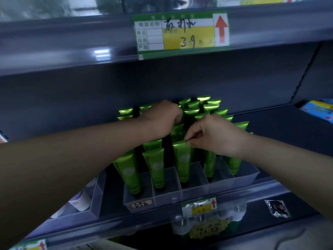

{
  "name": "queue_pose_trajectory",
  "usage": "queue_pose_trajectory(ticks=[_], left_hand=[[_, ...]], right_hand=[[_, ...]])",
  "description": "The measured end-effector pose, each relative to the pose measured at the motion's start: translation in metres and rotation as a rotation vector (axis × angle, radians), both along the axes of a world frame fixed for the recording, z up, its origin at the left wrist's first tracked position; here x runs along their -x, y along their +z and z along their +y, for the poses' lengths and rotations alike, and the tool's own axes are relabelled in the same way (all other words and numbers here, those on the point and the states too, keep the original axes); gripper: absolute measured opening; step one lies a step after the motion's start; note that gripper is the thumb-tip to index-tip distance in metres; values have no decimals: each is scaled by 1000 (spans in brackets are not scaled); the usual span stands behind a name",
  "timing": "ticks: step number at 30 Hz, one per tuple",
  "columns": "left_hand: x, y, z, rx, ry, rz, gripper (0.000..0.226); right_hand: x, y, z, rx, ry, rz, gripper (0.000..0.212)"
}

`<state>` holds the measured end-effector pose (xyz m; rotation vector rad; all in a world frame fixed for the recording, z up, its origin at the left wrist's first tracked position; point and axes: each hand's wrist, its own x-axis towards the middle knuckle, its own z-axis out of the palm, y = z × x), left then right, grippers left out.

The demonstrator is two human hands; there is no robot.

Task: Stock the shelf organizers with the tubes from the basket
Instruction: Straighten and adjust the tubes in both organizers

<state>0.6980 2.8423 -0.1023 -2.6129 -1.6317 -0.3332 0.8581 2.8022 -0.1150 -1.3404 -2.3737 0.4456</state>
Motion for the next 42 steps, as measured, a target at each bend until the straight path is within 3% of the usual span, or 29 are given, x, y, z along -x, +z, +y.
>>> queue_pose_trajectory(ticks=[11,14,20,27,32,42], left_hand=[[7,5,6,67,4,-55,22],[10,14,12,54,55,-149,12],[9,24,28,65,174,-220,14],[-11,11,37,101,170,-162,3],[-16,1,41,94,168,-170,18],[1,2,39,71,85,-104,11]], right_hand=[[-16,29,10,19,-63,18,17],[-17,28,14,-14,-86,19,17],[-12,17,17,-93,-76,-55,18],[-6,13,21,-165,-29,-168,20],[-2,8,25,-168,-10,-230,21],[3,3,25,-106,-16,-88,12]])
